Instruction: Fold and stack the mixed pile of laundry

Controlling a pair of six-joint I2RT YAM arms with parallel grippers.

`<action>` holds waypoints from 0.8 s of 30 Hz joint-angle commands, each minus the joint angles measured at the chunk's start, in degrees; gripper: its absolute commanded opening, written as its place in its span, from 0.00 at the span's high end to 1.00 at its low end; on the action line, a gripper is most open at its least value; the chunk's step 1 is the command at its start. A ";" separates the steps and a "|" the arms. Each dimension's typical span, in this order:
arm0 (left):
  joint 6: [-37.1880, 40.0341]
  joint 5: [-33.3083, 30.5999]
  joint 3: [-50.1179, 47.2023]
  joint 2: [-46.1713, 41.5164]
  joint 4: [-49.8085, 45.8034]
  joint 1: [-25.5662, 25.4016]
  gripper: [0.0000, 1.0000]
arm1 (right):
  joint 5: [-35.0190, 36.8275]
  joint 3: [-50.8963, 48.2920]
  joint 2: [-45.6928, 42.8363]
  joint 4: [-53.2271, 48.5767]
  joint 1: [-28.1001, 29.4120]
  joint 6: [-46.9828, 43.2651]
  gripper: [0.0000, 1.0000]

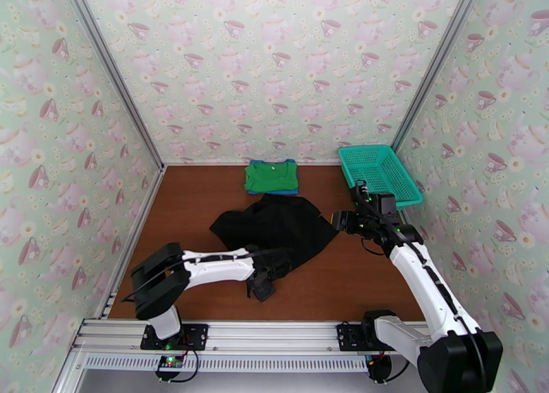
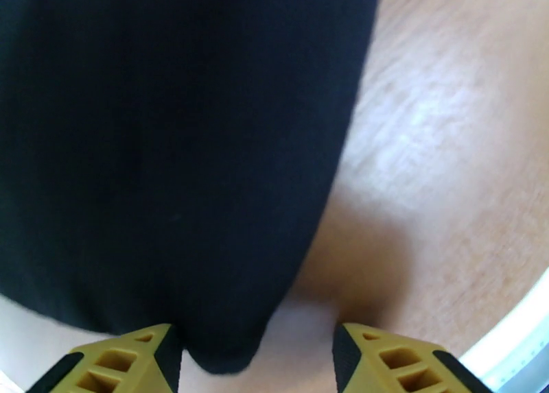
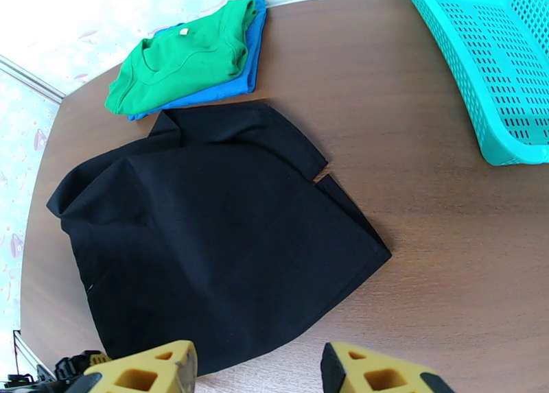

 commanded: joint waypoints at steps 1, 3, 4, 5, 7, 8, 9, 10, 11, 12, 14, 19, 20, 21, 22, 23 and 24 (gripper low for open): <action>0.89 0.46 0.07 4.32 2.18 1.43 0.45 | -0.48 -0.56 0.24 -0.09 -0.27 -1.54 0.46; 0.19 -1.31 0.33 5.07 2.18 2.09 0.75 | -0.24 -0.52 -0.03 -0.10 -0.27 -2.24 0.46; -0.55 -2.95 0.34 4.92 2.03 2.32 0.88 | -0.40 -0.47 -0.23 -0.05 -0.27 -2.60 0.46; -1.74 -5.35 0.61 4.45 1.61 2.73 1.00 | -0.64 -0.31 -0.36 -0.01 -0.27 -3.12 0.45; -4.60 -10.17 0.79 2.52 0.12 3.42 1.00 | -1.95 -0.19 -0.64 0.34 -0.27 -4.34 0.41; -6.53 -11.86 0.94 0.97 -1.06 4.06 1.00 | -2.63 -0.15 -0.80 0.73 -0.31 -5.06 0.39; -8.74 -13.54 1.04 -0.59 -2.73 4.72 1.00 | -3.25 -0.26 -1.06 0.97 -0.24 -6.48 0.39; -10.49 -15.18 1.07 -1.92 -4.17 5.18 1.00 | -3.94 -0.29 -1.28 0.96 -0.20 -8.47 0.38; -13.22 -16.91 0.97 -3.49 -5.95 5.88 1.00 | -4.53 -0.73 -1.94 1.01 0.04 -11.81 0.37; -15.60 -17.86 0.82 -5.00 -7.67 6.40 1.00 | -4.41 -1.31 -2.70 1.24 0.81 -16.10 0.37; -19.88 -18.74 -0.16 -7.97 -9.59 6.95 1.00 | -3.76 -3.08 -4.55 1.52 2.94 -25.38 0.37; -26.72 -16.68 -4.88 -14.65 -10.90 8.70 1.00 | -7.20 -3.97 -5.05 -4.55 8.68 -52.59 0.34; -27.73 -16.27 -6.20 -15.91 -11.00 9.27 1.00 | -8.54 -3.03 -3.95 -7.18 9.82 -58.06 0.34; -28.43 -15.95 -7.44 -17.04 -10.88 9.65 1.00 | -8.72 -2.13 -2.80 -10.73 11.70 -63.65 0.34; -29.00 -15.46 -8.63 -18.05 -10.63 10.10 1.00 | -7.48 -2.00 -1.92 -12.32 13.52 -68.58 0.33; -29.56 -14.74 -9.99 -19.17 -10.04 10.70 1.00 | -5.72 -2.27 -1.09 -12.99 15.20 -72.34 0.33; -30.06 -13.88 -11.36 -20.43 -9.14 11.23 1.00 | -3.63 -2.47 0.12 -13.33 16.69 -75.93 0.32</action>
